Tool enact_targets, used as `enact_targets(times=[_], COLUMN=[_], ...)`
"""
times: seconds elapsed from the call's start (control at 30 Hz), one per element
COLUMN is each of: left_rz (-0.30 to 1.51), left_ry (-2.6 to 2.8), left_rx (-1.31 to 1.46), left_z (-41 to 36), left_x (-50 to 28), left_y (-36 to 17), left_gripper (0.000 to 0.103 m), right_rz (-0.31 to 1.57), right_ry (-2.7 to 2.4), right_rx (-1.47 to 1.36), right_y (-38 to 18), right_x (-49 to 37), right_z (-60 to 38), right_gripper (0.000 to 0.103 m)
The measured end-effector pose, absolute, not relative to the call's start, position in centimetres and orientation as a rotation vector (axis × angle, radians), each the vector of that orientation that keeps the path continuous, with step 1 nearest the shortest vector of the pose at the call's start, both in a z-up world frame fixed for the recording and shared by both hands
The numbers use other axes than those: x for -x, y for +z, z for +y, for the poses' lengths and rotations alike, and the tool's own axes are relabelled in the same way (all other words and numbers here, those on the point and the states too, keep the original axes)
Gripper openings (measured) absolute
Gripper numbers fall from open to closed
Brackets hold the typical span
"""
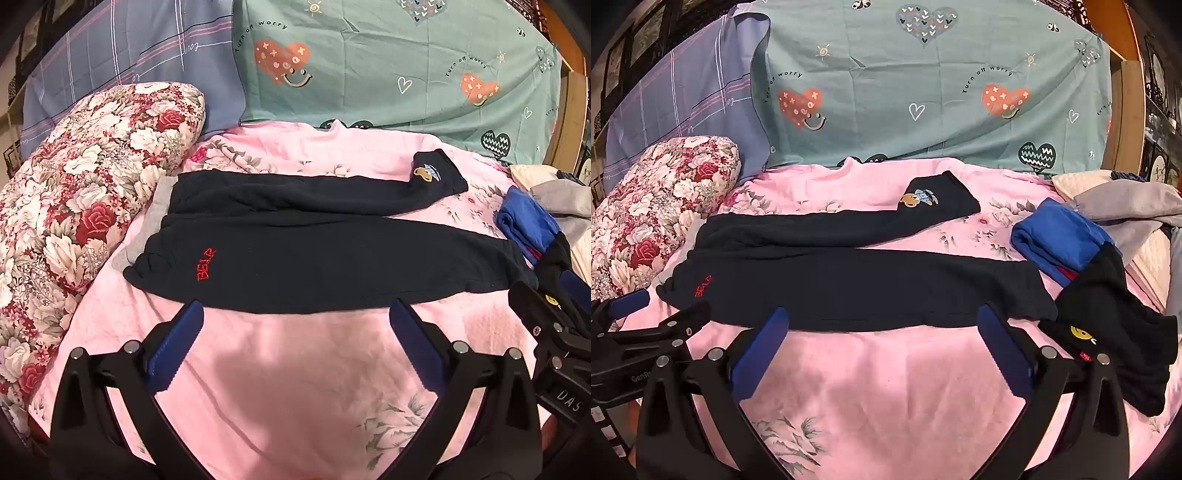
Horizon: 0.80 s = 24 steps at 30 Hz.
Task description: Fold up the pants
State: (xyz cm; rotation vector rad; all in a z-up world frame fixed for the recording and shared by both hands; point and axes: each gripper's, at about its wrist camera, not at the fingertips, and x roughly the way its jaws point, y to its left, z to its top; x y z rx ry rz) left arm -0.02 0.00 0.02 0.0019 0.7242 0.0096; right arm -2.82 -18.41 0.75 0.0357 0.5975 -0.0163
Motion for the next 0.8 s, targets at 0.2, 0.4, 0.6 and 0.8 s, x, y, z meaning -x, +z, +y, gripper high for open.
enact_targets(times=[0.2,0.4,0.6,0.8], left_rz=[0.723,0.726,0.735,0.738], left_ry=[0.008,0.012,0.016,0.015], left_rx=[0.000,0.008,0.020,0.023], left_z=[0.1,0.2,0.8,0.9], left_x=[0.2,0.1,-0.3,-0.3], left_y=[0.0,0.0,-0.1,-0.3], left_gripper=[0.101,0.101,0.101,0.101], right_rz=[0.595,0.604,0.606,0.612], right_ry=[-0.013,-0.023,-0.024,-0.021], right_rx=[-0.032,-0.019,-0.010,-0.007], right_y=[0.8,0.3,0.5,0.4], right_x=[2.7,2.2,2.4,2.4], right_z=[-18.4,-18.9,-18.3,-18.1], right_gripper=[0.102,0.102,0.102,0.102])
